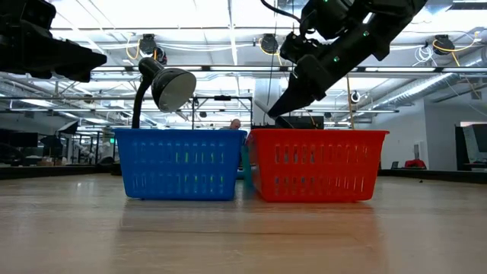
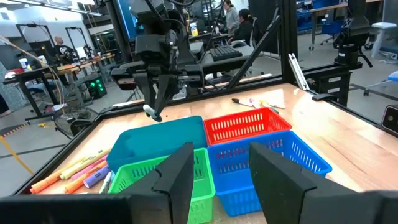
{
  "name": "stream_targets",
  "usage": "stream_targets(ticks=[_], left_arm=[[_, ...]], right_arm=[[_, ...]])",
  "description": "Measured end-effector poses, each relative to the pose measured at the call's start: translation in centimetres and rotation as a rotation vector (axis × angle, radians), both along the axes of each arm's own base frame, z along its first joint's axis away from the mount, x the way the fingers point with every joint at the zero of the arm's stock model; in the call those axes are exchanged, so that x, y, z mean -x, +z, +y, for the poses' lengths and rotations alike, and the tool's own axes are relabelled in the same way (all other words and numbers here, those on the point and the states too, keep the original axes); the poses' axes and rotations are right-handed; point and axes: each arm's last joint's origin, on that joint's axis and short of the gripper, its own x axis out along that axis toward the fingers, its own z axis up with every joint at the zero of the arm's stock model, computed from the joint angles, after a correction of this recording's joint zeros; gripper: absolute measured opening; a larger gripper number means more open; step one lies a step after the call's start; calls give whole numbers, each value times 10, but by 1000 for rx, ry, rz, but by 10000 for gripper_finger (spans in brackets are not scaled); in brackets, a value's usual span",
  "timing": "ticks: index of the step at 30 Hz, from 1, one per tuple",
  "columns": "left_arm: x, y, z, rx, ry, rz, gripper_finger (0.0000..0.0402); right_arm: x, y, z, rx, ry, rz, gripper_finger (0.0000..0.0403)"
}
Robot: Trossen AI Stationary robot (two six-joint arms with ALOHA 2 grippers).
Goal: Pick & Place Markers
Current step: Put the black highlighter pen into the blue bin
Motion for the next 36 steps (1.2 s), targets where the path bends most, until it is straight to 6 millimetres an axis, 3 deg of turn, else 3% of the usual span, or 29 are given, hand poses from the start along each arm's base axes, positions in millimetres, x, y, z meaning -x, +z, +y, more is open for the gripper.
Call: stream_targets(ticks=[15, 26, 36], left_arm=[[0, 0, 0, 0, 0, 0, 159], [0, 0, 0, 0, 0, 0, 159], [0, 0, 0, 0, 0, 0, 159]], right_arm=[[0, 0, 0, 1, -1, 0, 33], [0, 0, 0, 1, -1, 1, 73], [0, 0, 0, 1, -1, 1, 78]])
